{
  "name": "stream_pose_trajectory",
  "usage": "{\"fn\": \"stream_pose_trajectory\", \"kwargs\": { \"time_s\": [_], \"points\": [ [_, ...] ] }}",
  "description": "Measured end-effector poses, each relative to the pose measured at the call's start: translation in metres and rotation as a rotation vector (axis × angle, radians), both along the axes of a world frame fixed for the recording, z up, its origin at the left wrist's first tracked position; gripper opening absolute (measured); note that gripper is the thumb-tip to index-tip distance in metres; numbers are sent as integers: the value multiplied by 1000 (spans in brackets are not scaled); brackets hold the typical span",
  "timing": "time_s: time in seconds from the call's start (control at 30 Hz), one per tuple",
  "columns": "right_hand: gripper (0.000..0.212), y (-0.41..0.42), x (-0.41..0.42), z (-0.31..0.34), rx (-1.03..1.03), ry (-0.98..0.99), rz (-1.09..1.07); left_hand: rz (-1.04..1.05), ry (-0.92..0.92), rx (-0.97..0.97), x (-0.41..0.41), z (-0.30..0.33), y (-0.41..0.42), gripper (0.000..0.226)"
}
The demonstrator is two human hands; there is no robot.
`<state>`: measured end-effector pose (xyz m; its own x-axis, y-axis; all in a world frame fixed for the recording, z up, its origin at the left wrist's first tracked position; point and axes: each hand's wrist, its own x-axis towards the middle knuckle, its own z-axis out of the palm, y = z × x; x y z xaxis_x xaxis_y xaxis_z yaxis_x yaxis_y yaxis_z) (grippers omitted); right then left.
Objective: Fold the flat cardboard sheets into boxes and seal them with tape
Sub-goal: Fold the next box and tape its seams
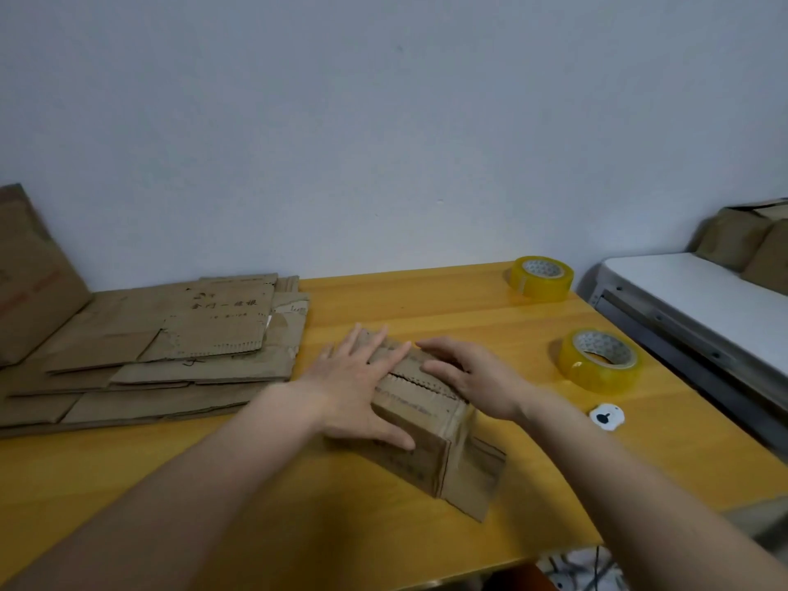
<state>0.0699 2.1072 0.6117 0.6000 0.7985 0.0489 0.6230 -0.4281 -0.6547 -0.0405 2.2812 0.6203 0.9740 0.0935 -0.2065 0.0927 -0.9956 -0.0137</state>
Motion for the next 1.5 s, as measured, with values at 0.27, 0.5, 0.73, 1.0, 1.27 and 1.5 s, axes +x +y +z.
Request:
{"fn": "stream_pose_trajectory", "kwargs": {
  "time_s": [0.27,0.5,0.73,1.0,1.27,1.5],
  "points": [
    [37,-4,-6,-12,244,306,-418,346,-230,140,-4,-22,-55,128],
    [30,1,-4,-8,263,416,-377,159,-279,33,7,-29,-47,123],
    [31,-2,18,-7,247,407,-418,57,-196,-32,41,-26,-63,99],
    [44,-45,70,-31,82,85,-730,87,-254,-28,59,-25,-77,105],
    [58,-114,112,-65,-576,-288,-894,22,-271,-78,54,-24,-71,106],
    [44,-105,105,-48,-249,-75,-752,58,-405,54,50,-19,-80,95]
  ]
}}
